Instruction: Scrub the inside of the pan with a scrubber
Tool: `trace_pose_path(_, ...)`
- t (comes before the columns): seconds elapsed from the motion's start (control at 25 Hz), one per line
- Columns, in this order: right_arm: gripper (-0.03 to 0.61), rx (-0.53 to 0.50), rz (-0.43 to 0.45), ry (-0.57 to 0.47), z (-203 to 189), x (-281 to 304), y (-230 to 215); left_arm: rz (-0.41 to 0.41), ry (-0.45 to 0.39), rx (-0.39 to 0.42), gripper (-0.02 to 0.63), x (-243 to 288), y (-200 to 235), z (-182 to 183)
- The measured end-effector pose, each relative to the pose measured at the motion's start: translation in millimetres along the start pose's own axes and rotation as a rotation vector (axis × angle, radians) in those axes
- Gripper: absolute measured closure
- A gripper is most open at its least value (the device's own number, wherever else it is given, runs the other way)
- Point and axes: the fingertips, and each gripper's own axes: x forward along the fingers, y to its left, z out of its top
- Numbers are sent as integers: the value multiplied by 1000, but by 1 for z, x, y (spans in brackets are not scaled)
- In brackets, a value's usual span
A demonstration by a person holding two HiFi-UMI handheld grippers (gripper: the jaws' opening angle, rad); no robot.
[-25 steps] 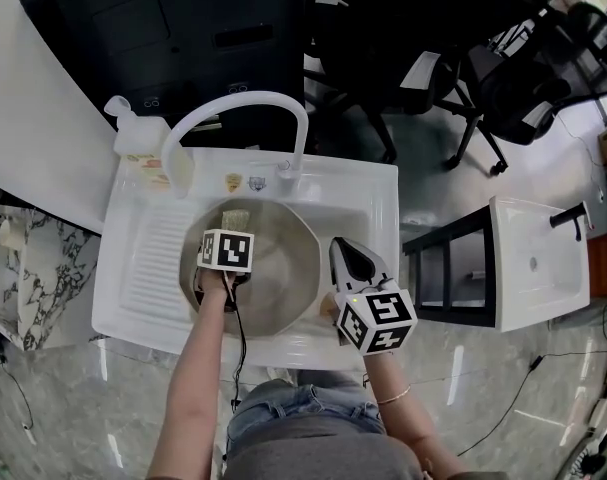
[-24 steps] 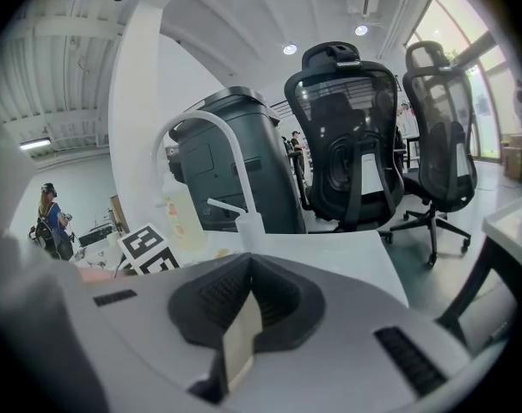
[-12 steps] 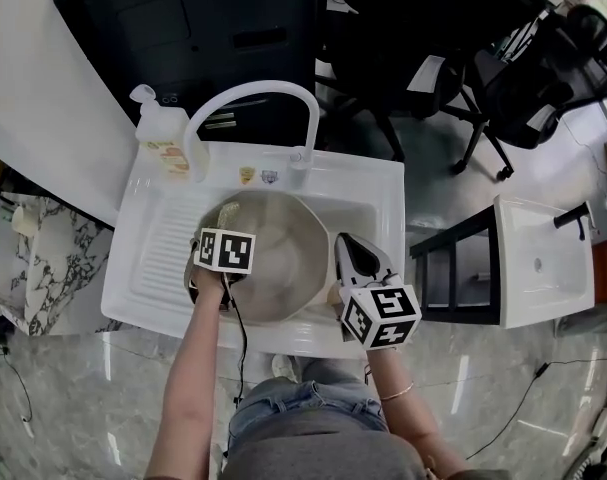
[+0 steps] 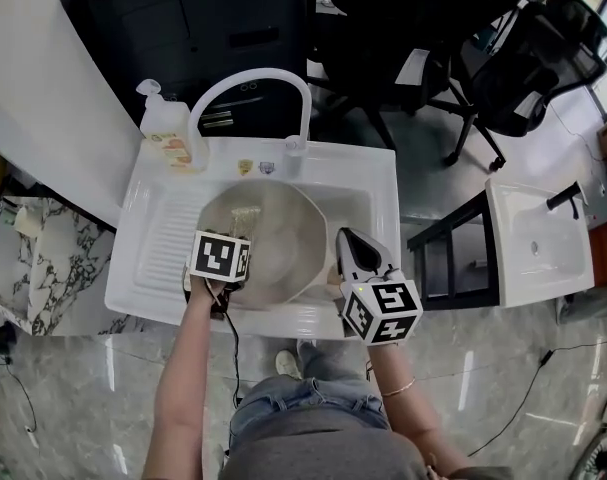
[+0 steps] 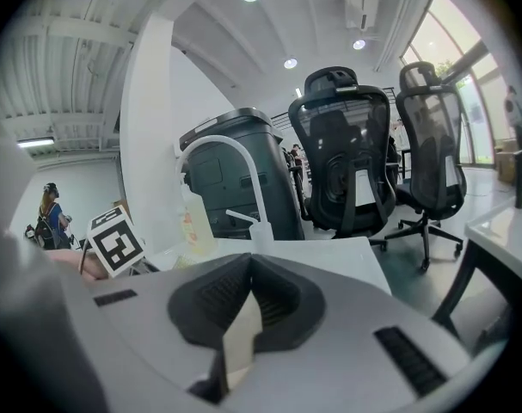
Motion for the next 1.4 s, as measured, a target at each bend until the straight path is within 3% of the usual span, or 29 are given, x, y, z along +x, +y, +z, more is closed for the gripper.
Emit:
trace_pose_path(0.12,568,6,-14,-7,-2,-10,1,-126,47,82,549,4,-36,-4)
trace_pose_path(0.24,568,14,-30,-9,-5,-17,-1,-251,152,148,549,12,-70,-15)
trace_pose_path(0.4,568,24,-48,-10,-8,-23,-7,-345,293,210,549,26,-96,-28)
trace_pose_path(0.68,568,36,-74,-8,-7,-19,-26,-483,445,276,551,36,-122,-32)
trace_pose_path(0.92,568,33,-59,6,-4,-6,-30,-434,562,330,552,51,-108,-46)
trace_pose_path(1.16,568,19,-18,22,-2,13,-24,-262,632,415,552,62,-70,-61)
trace_pose_path(1.4,568,5,25,35,-1,29,-13,-200,653,397,551,59,-39,-67)
